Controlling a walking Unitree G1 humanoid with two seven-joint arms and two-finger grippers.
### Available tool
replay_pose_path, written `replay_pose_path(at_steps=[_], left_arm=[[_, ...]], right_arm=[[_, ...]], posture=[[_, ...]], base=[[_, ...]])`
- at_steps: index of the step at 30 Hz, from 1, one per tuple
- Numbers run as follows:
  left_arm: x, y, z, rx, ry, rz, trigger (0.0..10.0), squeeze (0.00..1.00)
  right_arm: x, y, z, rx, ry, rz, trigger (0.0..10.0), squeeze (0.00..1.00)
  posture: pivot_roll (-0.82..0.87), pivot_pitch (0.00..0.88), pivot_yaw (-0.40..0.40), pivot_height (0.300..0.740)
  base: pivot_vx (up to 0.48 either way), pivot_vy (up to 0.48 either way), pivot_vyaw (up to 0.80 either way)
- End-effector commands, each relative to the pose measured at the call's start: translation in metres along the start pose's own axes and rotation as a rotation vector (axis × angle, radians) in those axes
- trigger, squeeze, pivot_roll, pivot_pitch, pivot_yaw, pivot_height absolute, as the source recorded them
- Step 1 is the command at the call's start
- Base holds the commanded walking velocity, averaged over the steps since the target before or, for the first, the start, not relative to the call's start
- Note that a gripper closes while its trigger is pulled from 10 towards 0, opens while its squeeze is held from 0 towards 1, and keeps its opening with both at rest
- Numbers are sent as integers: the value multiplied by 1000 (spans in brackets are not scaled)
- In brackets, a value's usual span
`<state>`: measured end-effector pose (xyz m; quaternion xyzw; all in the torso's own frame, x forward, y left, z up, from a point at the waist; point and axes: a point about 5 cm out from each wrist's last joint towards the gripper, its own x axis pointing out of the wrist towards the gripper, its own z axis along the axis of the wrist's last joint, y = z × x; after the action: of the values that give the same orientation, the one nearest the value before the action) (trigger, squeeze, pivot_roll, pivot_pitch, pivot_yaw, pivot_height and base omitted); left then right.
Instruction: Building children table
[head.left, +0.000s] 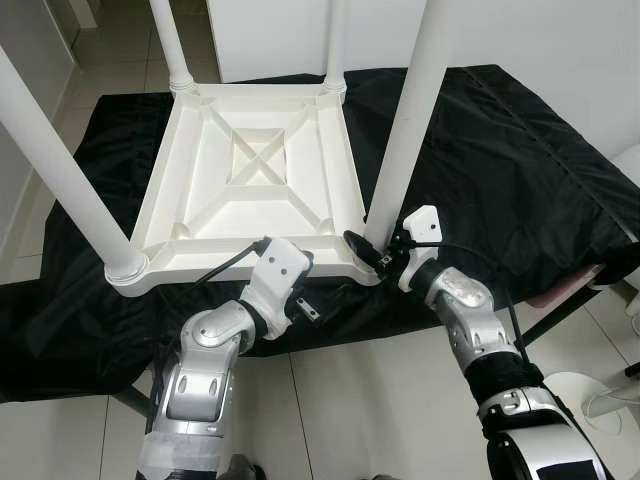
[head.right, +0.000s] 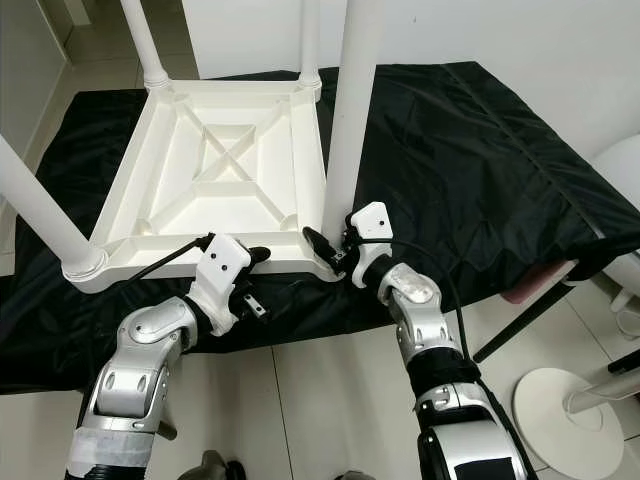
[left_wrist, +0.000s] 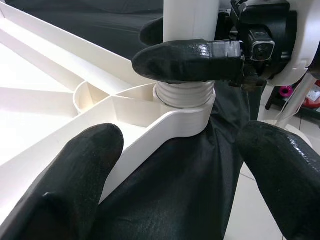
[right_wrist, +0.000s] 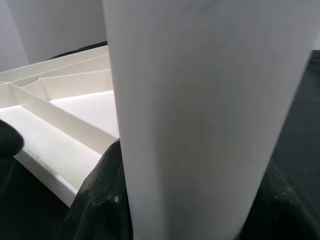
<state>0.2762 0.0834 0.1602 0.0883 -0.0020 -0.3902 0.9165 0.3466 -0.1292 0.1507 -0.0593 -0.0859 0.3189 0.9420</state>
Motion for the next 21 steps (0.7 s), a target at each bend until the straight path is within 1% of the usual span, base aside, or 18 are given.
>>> replay_pose_path(at_steps=[1, 2, 3, 4, 5, 6, 7, 8, 10, 13, 14, 15, 17, 18, 20, 21], left_arm=[[-1, 8, -1, -11, -6, 207, 10000, 0], [-1, 8, -1, -11, -6, 207, 10000, 0], [-1, 8, -1, -14, -7, 211, 10000, 0], [-1, 8, -1, -14, -7, 211, 10000, 0], [-1, 8, -1, -14, -7, 215, 10000, 0], [-1, 8, -1, -14, -7, 215, 10000, 0], [-1, 8, -1, -14, -7, 220, 10000, 0], [-1, 8, -1, -14, -7, 220, 10000, 0], [-2, 8, -2, -12, -5, 223, 10000, 0], [-2, 8, -2, -11, -5, 224, 10000, 0], [-1, 9, -1, -5, -5, 231, 10000, 0], [-1, 11, 0, 3, -8, 245, 10000, 0], [-1, 11, 0, 3, -8, 245, 10000, 0], [-2, 12, 1, 6, -10, 252, 10000, 0], [-2, 12, 1, 7, -12, 259, 10000, 0], [-3, 13, 1, 7, -12, 264, 10000, 0]], right_arm=[[-4, 1, -4, -10, 33, -94, 10000, 0], [-4, 1, -4, -10, 33, -94, 10000, 0], [-4, 5, -4, -12, 39, -165, 10000, 0], [-4, 5, -4, -12, 39, -165, 10000, 0], [-5, 10, -5, -7, 45, -222, 10000, 0], [-5, 10, -5, -7, 45, -222, 10000, 0], [-6, 20, -7, 29, 64, -316, 10000, 0], [-6, 20, -7, 29, 64, -316, 10000, 0], [-5, 26, -10, 105, 92, -412, 10000, 0], [-4, 28, -10, 117, 93, -445, 10000, 0], [-2, 33, -10, 147, 93, -493, 10000, 0], [2, 38, -9, 166, 94, -588, 10000, 0], [2, 38, -9, 166, 94, -588, 10000, 0], [3, 40, -8, 165, 91, -619, 10000, 0], [5, 44, -7, 185, 86, -609, 10000, 0], [5, 46, -2, 184, 65, -596, 10000, 0]], posture=[[-60, 79, 15, 740], [-60, 79, 15, 740], [-60, 78, 13, 740], [-60, 78, 13, 740], [-59, 79, 14, 740], [-59, 79, 14, 740], [-60, 76, 10, 740], [-60, 76, 10, 740], [-58, 74, 9, 740], [-58, 74, 9, 740], [-50, 71, 5, 740], [-43, 68, 2, 740], [-43, 68, 2, 740], [-40, 65, -1, 740], [-36, 64, -3, 740], [-35, 63, -3, 740]], base=[[0, 0, 0], [0, 0, 0], [0, 0, 0], [0, 0, 0], [0, 0, 0], [0, 0, 0], [0, 0, 0], [0, 0, 0], [0, 0, 0], [0, 0, 0], [0, 0, 0], [0, 0, 0], [0, 0, 0], [0, 0, 0], [0, 0, 0], [0, 0, 0]])
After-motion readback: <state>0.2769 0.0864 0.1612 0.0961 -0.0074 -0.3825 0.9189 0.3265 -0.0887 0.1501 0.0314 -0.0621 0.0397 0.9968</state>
